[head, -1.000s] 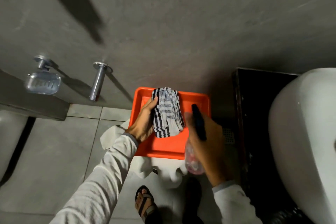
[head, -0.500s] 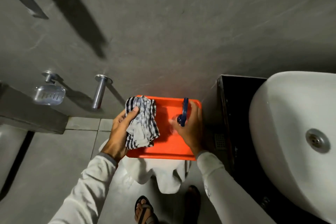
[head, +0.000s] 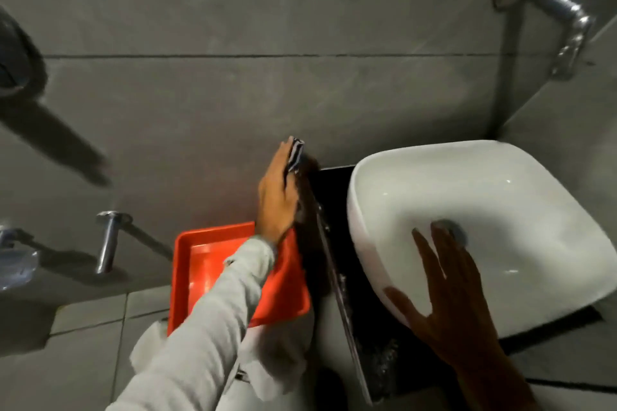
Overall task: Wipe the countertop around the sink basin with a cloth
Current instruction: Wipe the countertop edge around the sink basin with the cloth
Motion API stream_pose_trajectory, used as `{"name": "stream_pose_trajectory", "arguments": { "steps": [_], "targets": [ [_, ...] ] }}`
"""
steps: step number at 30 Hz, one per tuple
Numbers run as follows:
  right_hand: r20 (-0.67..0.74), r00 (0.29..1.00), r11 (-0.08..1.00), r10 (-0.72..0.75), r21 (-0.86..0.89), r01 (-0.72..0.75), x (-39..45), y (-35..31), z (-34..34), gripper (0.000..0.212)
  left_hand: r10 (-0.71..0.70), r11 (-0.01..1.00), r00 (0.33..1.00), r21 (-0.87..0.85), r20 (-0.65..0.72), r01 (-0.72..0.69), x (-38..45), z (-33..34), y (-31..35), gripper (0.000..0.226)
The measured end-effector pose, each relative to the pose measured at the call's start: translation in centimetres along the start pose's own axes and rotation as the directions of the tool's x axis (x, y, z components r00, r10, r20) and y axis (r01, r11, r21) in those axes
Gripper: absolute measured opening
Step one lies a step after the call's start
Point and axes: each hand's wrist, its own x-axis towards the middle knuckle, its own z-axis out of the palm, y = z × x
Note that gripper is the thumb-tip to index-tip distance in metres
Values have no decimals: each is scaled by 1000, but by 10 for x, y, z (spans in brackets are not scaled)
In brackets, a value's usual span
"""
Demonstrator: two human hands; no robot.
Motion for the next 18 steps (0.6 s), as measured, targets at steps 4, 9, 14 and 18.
{"name": "stream_pose_trajectory", "arguments": {
  "steps": [4, 9, 14, 18],
  "targets": [
    [62, 996, 998, -64, -12, 65, -15, 30, 4, 98, 23, 935, 962, 335, 273, -117, 31, 61, -34, 90],
    [19, 997, 997, -74, 29, 74, -14, 27, 2, 96, 91, 798, 838, 463, 538, -384, 12, 100, -95, 66],
    [76, 983, 986, -167, 40, 165, -15, 34, 0, 99, 156, 575, 532, 361, 832, -734, 46, 76, -102, 57],
    [152, 951, 955, -268, -90, 283, -11, 36, 0, 106, 159, 422, 403, 307, 902, -853, 81, 52, -96, 59]
  ]
}}
